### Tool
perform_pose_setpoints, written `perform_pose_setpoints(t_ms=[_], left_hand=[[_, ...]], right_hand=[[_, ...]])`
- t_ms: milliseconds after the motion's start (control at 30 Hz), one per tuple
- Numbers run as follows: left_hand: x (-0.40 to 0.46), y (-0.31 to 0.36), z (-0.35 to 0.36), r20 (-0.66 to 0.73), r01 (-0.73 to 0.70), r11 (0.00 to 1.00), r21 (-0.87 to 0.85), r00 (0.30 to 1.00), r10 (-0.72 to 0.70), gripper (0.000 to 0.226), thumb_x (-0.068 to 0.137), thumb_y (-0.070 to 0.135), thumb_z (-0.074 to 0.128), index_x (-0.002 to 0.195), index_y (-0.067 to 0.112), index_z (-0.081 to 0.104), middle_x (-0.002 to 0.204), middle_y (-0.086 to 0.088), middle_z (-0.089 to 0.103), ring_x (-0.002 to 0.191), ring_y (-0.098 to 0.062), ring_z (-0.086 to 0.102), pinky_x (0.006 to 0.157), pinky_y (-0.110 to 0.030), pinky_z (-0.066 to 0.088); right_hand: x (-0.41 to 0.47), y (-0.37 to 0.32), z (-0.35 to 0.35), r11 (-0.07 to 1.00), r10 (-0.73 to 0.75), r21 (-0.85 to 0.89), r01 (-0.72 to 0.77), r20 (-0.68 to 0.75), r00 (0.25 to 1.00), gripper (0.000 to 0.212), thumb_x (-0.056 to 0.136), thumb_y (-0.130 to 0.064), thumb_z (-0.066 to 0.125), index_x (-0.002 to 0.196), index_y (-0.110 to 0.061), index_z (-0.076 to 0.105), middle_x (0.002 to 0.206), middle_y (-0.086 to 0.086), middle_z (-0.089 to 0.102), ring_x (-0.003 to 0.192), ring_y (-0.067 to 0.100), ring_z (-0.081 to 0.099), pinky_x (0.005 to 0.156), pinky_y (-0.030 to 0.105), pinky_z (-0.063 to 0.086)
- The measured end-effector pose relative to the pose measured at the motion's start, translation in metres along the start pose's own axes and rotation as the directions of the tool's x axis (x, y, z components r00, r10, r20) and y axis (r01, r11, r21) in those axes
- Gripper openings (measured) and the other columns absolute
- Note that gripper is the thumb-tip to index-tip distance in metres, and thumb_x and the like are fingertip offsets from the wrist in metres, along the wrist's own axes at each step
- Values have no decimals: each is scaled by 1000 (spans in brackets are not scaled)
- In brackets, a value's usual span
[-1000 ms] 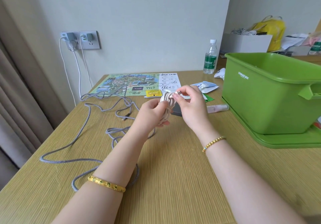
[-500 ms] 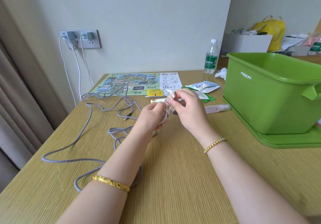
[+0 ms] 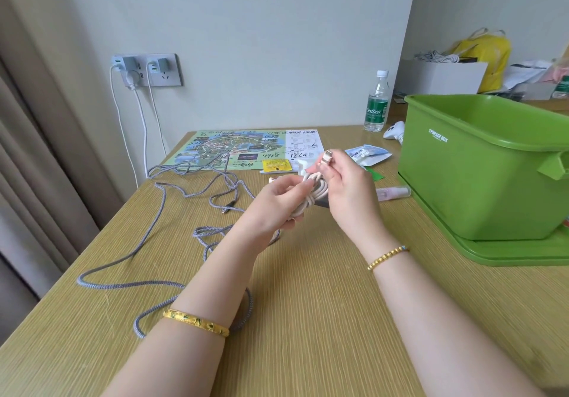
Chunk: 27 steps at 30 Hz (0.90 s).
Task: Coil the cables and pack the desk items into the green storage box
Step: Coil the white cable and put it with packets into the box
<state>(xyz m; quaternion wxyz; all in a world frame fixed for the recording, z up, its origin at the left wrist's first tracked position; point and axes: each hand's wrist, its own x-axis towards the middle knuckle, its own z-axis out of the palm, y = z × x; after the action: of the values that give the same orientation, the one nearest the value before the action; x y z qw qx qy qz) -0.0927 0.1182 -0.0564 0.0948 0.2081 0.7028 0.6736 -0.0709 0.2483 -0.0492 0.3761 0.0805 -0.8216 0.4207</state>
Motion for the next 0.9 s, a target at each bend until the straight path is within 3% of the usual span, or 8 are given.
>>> perform_pose_setpoints(t_ms=[167,333,400,500,633,733,800,900], left_hand=[[-2,1,0,72,33,999,9,997,-34,17,94,27,50,80,25,59,58,11,60,51,-5,60,46,-16,41],[-2,1,4,142,38,999,17,989,-40,12,94,22,51,84,23,56,66,10,68,57,-7,66,49,-17,49],[-1,0,5,134,35,999,28,990,-38,13,94,21,51,84,23,58,69,8,69,59,-8,66,50,-18,49],[-2,-5,4,99,12,998,65,995,-18,11,94,15,51,96,13,61,80,-6,69,67,-18,61,60,-23,47],[-3,-11,5,-32,61,997,55,998,-60,12,92,13,54,101,9,62,77,-2,67,66,-12,60,64,-21,47],[-1,-10,8,-189,84,991,-107,977,-104,8,91,15,57,94,10,61,80,-4,65,70,-16,61,71,-28,49],[-1,-5,10,-222,59,965,-255,968,-118,6,90,13,57,87,11,61,75,-2,66,65,-11,63,67,-24,52],[-1,6,16,-240,12,900,-435,962,-129,12,89,8,58,78,9,60,67,0,68,56,-6,64,57,-17,54]], right_hand=[[4,-1,-1,948,197,254,-193,9,980,24,95,-10,47,73,-17,53,77,-1,70,70,18,63,68,29,48],[6,3,-4,767,430,494,-409,78,900,24,97,-13,43,76,-14,54,58,-6,67,48,5,59,44,14,44],[5,4,-5,693,482,547,-469,132,866,23,98,-15,43,78,-13,54,56,-7,67,46,6,60,43,15,45],[4,4,-4,677,478,541,-499,192,857,22,97,-15,46,79,-15,59,62,-5,69,53,8,62,52,19,50],[2,5,-3,703,472,470,-534,254,844,19,95,-21,50,80,-18,63,86,6,68,80,20,62,84,40,50],[-4,8,-2,790,463,283,-544,305,832,20,95,-36,46,95,-24,61,104,0,68,100,17,61,93,38,47],[-11,8,-1,815,417,224,-534,412,810,27,95,-41,43,109,-26,60,113,-5,66,107,12,59,97,35,45],[-20,5,-1,868,321,205,-453,465,825,30,95,-31,48,124,-26,54,119,-8,62,112,8,56,101,34,43]])
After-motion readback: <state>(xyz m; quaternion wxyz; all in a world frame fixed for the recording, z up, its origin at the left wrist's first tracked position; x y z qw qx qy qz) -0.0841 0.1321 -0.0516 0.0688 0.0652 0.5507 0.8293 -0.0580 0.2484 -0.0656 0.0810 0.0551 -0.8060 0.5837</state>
